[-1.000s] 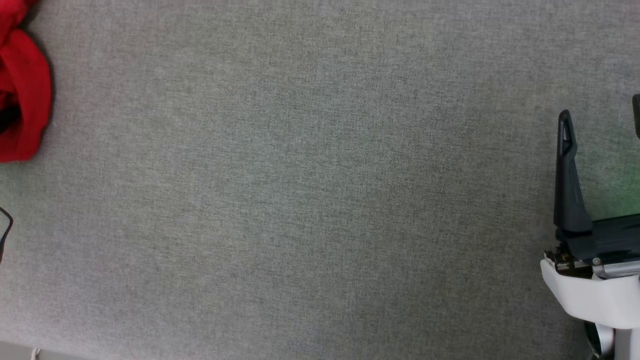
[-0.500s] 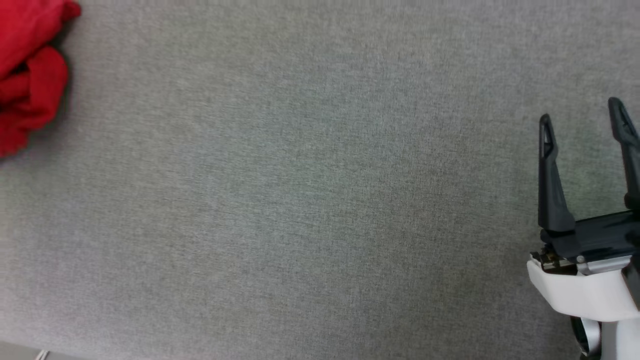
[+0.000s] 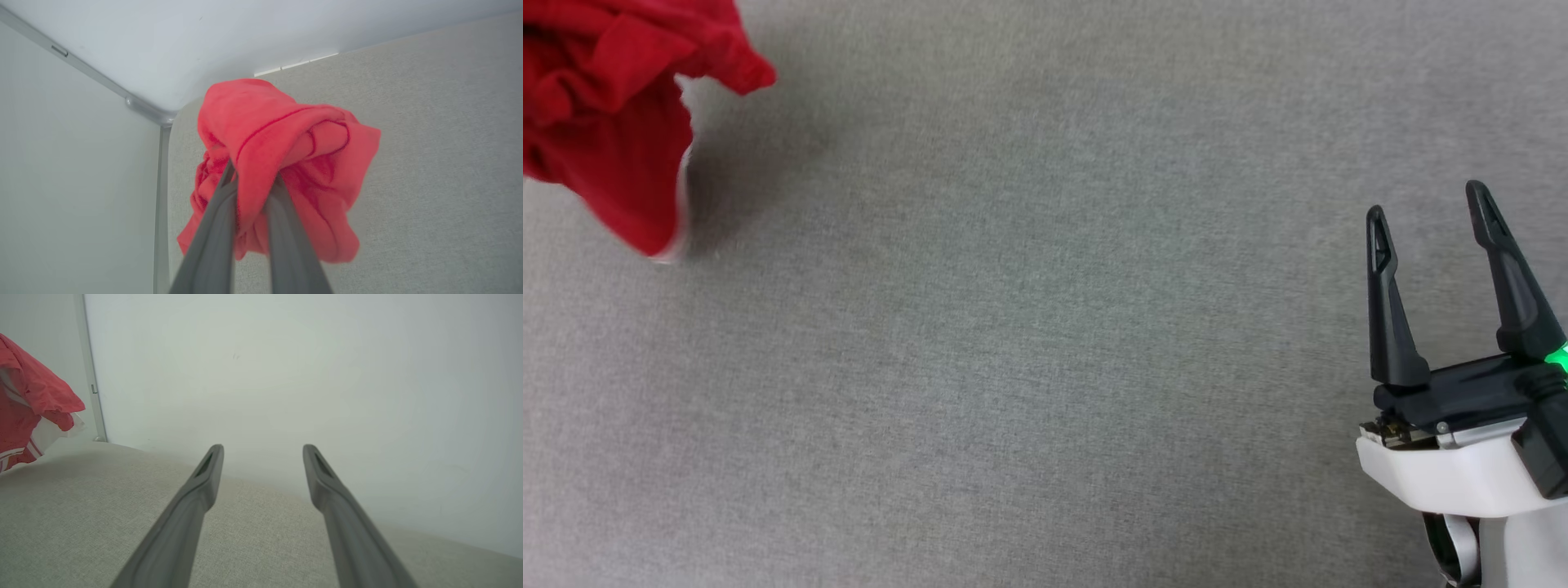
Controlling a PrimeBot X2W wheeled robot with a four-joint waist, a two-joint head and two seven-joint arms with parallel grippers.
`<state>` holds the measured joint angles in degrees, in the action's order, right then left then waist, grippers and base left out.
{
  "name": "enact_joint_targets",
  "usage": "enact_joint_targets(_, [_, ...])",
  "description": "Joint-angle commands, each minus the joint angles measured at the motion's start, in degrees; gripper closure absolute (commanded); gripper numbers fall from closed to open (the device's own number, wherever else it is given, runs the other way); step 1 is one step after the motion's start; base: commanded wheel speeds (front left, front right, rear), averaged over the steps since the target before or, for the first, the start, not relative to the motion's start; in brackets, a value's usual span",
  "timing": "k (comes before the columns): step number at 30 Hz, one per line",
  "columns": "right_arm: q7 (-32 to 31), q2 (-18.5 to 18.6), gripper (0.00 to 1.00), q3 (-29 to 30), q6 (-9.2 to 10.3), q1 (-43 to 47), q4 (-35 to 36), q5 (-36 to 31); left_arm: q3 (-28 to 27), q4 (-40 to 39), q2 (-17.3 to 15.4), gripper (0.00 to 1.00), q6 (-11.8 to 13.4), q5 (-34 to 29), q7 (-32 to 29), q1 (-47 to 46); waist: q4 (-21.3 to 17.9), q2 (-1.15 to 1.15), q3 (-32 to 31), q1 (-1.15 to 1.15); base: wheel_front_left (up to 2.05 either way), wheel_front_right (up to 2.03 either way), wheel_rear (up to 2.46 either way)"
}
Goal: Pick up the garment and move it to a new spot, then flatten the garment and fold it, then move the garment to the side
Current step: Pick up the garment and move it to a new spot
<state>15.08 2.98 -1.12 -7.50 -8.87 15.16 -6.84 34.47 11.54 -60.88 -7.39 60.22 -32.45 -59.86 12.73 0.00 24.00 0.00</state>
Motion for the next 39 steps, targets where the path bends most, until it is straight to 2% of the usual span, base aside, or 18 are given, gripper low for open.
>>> enact_joint_targets(1, [0.1, -0.2, 0.00, -0.2, 0.02, 0.6, -0.3, 0.6, 0.2, -1.2, -0.1, 1.00, 0.0, -0.3, -0.4, -1.6, -1.3, 0.00, -2.0, 0.00, 0.00, 0.00, 0.00])
enact_joint_targets(9, [0.1, -0.2, 0.00, -0.6, 0.02, 1.0, -1.5, 3.8, 5.7, -9.6, 3.6, 1.00, 0.0, -2.3, -3.6, -10.7, -6.4, 0.00, -5.7, 0.00, 0.00, 0.00, 0.00])
enact_joint_targets(13, [0.1, -0.2, 0.00, -0.1, 0.03, 1.3, -1.7, 5.0, 9.1, -12.8, 6.9, 1.00, 0.0, -3.1, -4.7, -14.4, -9.9, 0.00, -6.6, 0.00, 0.00, 0.00, 0.00])
enact_joint_targets(22, [0.1, -0.2, 0.00, 0.2, 0.03, 1.2, -2.4, 6.8, 18.2, -14.6, 13.6, 1.00, 0.1, -5.0, -3.3, -17.5, -17.8, 0.00, -6.4, 0.00, 0.00, 0.00, 0.00])
enact_joint_targets(29, [0.1, -0.2, 0.00, 0.3, 0.02, 1.0, -2.9, 7.9, 27.3, -13.7, 19.1, 1.00, 0.1, -4.5, 2.3, -11.9, -21.3, 0.00, -5.6, 0.00, 0.00, 0.00, 0.00])
enact_joint_targets(30, [0.1, -0.2, 0.00, 0.3, 0.03, 1.3, -3.0, 7.9, 30.7, -13.1, 21.0, 1.00, 0.0, -4.9, 3.7, -9.5, -21.7, 0.00, -5.4, 0.00, 0.00, 0.00, 0.00])
enact_joint_targets(33, [0.1, -0.2, 0.00, 0.2, 0.02, 1.2, -3.3, 8.1, 35.1, -11.6, 23.6, 1.00, 0.0, -5.7, 5.5, -6.4, -22.1, 0.00, -4.9, 0.00, 0.00, 0.00, 0.00])
enact_joint_targets(34, [0.1, -0.2, 0.00, 0.3, 0.03, 0.9, -3.7, 8.0, 37.8, -9.5, 26.4, 1.00, 0.0, -6.1, 6.2, -2.1, -22.4, 0.00, -4.4, 0.00, 0.00, 0.00, 0.00])
enact_joint_targets(39, [0.1, -0.2, 0.00, 0.4, 0.03, 0.6, -4.4, 7.9, 38.8, -7.5, 30.2, 1.00, 0.0, -8.3, 4.8, 6.0, -22.5, 0.00, -4.0, 0.00, 0.00, 0.00, 0.00])
